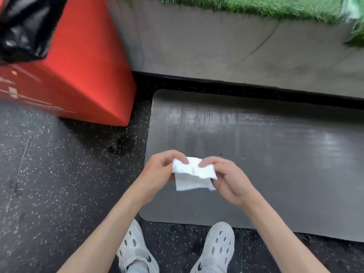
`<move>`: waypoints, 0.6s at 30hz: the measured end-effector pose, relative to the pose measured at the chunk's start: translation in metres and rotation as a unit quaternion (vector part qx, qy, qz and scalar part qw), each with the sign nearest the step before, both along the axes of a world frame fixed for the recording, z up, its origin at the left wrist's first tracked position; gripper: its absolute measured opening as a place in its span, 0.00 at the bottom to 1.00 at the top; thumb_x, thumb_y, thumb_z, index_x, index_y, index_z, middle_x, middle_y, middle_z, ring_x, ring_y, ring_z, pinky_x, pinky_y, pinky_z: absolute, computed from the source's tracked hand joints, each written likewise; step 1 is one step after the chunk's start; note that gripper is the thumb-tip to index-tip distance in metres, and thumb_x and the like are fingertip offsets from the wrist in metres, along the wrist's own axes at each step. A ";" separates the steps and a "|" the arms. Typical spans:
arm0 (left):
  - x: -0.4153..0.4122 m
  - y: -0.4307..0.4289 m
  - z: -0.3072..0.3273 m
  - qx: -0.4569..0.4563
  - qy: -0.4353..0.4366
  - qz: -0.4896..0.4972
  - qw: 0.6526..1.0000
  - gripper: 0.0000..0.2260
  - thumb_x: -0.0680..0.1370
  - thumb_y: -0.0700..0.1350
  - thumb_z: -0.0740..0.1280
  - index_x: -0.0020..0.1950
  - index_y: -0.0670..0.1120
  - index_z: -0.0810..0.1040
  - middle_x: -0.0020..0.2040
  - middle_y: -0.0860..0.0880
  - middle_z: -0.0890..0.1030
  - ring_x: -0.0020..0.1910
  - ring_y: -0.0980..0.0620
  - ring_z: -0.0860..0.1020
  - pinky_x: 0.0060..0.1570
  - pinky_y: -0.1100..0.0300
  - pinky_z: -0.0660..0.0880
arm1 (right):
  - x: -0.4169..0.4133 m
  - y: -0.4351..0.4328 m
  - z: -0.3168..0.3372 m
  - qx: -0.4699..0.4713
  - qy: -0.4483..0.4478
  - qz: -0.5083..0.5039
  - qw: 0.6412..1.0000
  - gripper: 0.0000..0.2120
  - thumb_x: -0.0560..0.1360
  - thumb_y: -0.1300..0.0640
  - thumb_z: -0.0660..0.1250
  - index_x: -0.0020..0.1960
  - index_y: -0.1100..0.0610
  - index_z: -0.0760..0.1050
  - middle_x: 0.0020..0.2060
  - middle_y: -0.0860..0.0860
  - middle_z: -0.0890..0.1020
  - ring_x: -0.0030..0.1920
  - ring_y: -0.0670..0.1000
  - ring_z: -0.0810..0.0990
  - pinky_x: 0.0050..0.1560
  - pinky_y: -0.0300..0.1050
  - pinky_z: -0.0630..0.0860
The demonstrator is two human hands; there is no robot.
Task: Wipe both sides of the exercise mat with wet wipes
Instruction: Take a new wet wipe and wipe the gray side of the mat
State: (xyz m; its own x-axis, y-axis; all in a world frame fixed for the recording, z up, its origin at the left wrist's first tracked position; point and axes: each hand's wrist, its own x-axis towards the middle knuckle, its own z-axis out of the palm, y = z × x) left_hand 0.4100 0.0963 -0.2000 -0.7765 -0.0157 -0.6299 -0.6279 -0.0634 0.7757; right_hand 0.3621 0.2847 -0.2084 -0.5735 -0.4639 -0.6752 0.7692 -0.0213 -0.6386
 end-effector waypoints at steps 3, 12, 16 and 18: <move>0.000 0.003 -0.025 0.016 -0.020 0.010 1.000 0.18 0.79 0.32 0.58 0.37 0.46 0.83 0.45 0.45 0.82 0.45 0.49 0.79 0.45 0.57 0.73 | -0.010 0.004 -0.019 -0.005 0.019 0.025 1.000 0.19 0.77 0.65 0.53 0.37 0.64 0.80 0.38 0.57 0.81 0.37 0.53 0.79 0.32 0.41 0.74; -0.017 -0.013 -0.140 -0.047 0.069 0.030 0.996 0.12 0.74 0.35 0.72 0.51 0.50 0.80 0.50 0.49 0.82 0.42 0.57 0.81 0.37 0.63 0.77 | -0.036 -0.021 -0.137 0.065 0.159 0.087 0.981 0.21 0.70 0.72 0.71 0.56 0.55 0.71 0.38 0.55 0.83 0.36 0.52 0.81 0.38 0.43 0.77; -0.029 -0.024 -0.206 -0.037 0.062 0.094 0.993 0.16 0.73 0.35 0.74 0.57 0.49 0.79 0.52 0.47 0.83 0.46 0.53 0.82 0.41 0.60 0.78 | -0.051 -0.040 -0.201 0.044 0.087 0.041 0.994 0.21 0.71 0.71 0.70 0.62 0.67 0.73 0.50 0.63 0.83 0.47 0.57 0.82 0.49 0.48 0.78; -0.035 -0.024 -0.238 -0.037 0.053 0.132 0.989 0.12 0.74 0.35 0.73 0.55 0.45 0.80 0.52 0.44 0.83 0.47 0.51 0.81 0.46 0.58 0.79 | -0.051 -0.049 -0.231 -0.014 0.023 0.003 1.000 0.23 0.70 0.67 0.69 0.64 0.69 0.72 0.51 0.59 0.83 0.47 0.52 0.81 0.46 0.40 0.78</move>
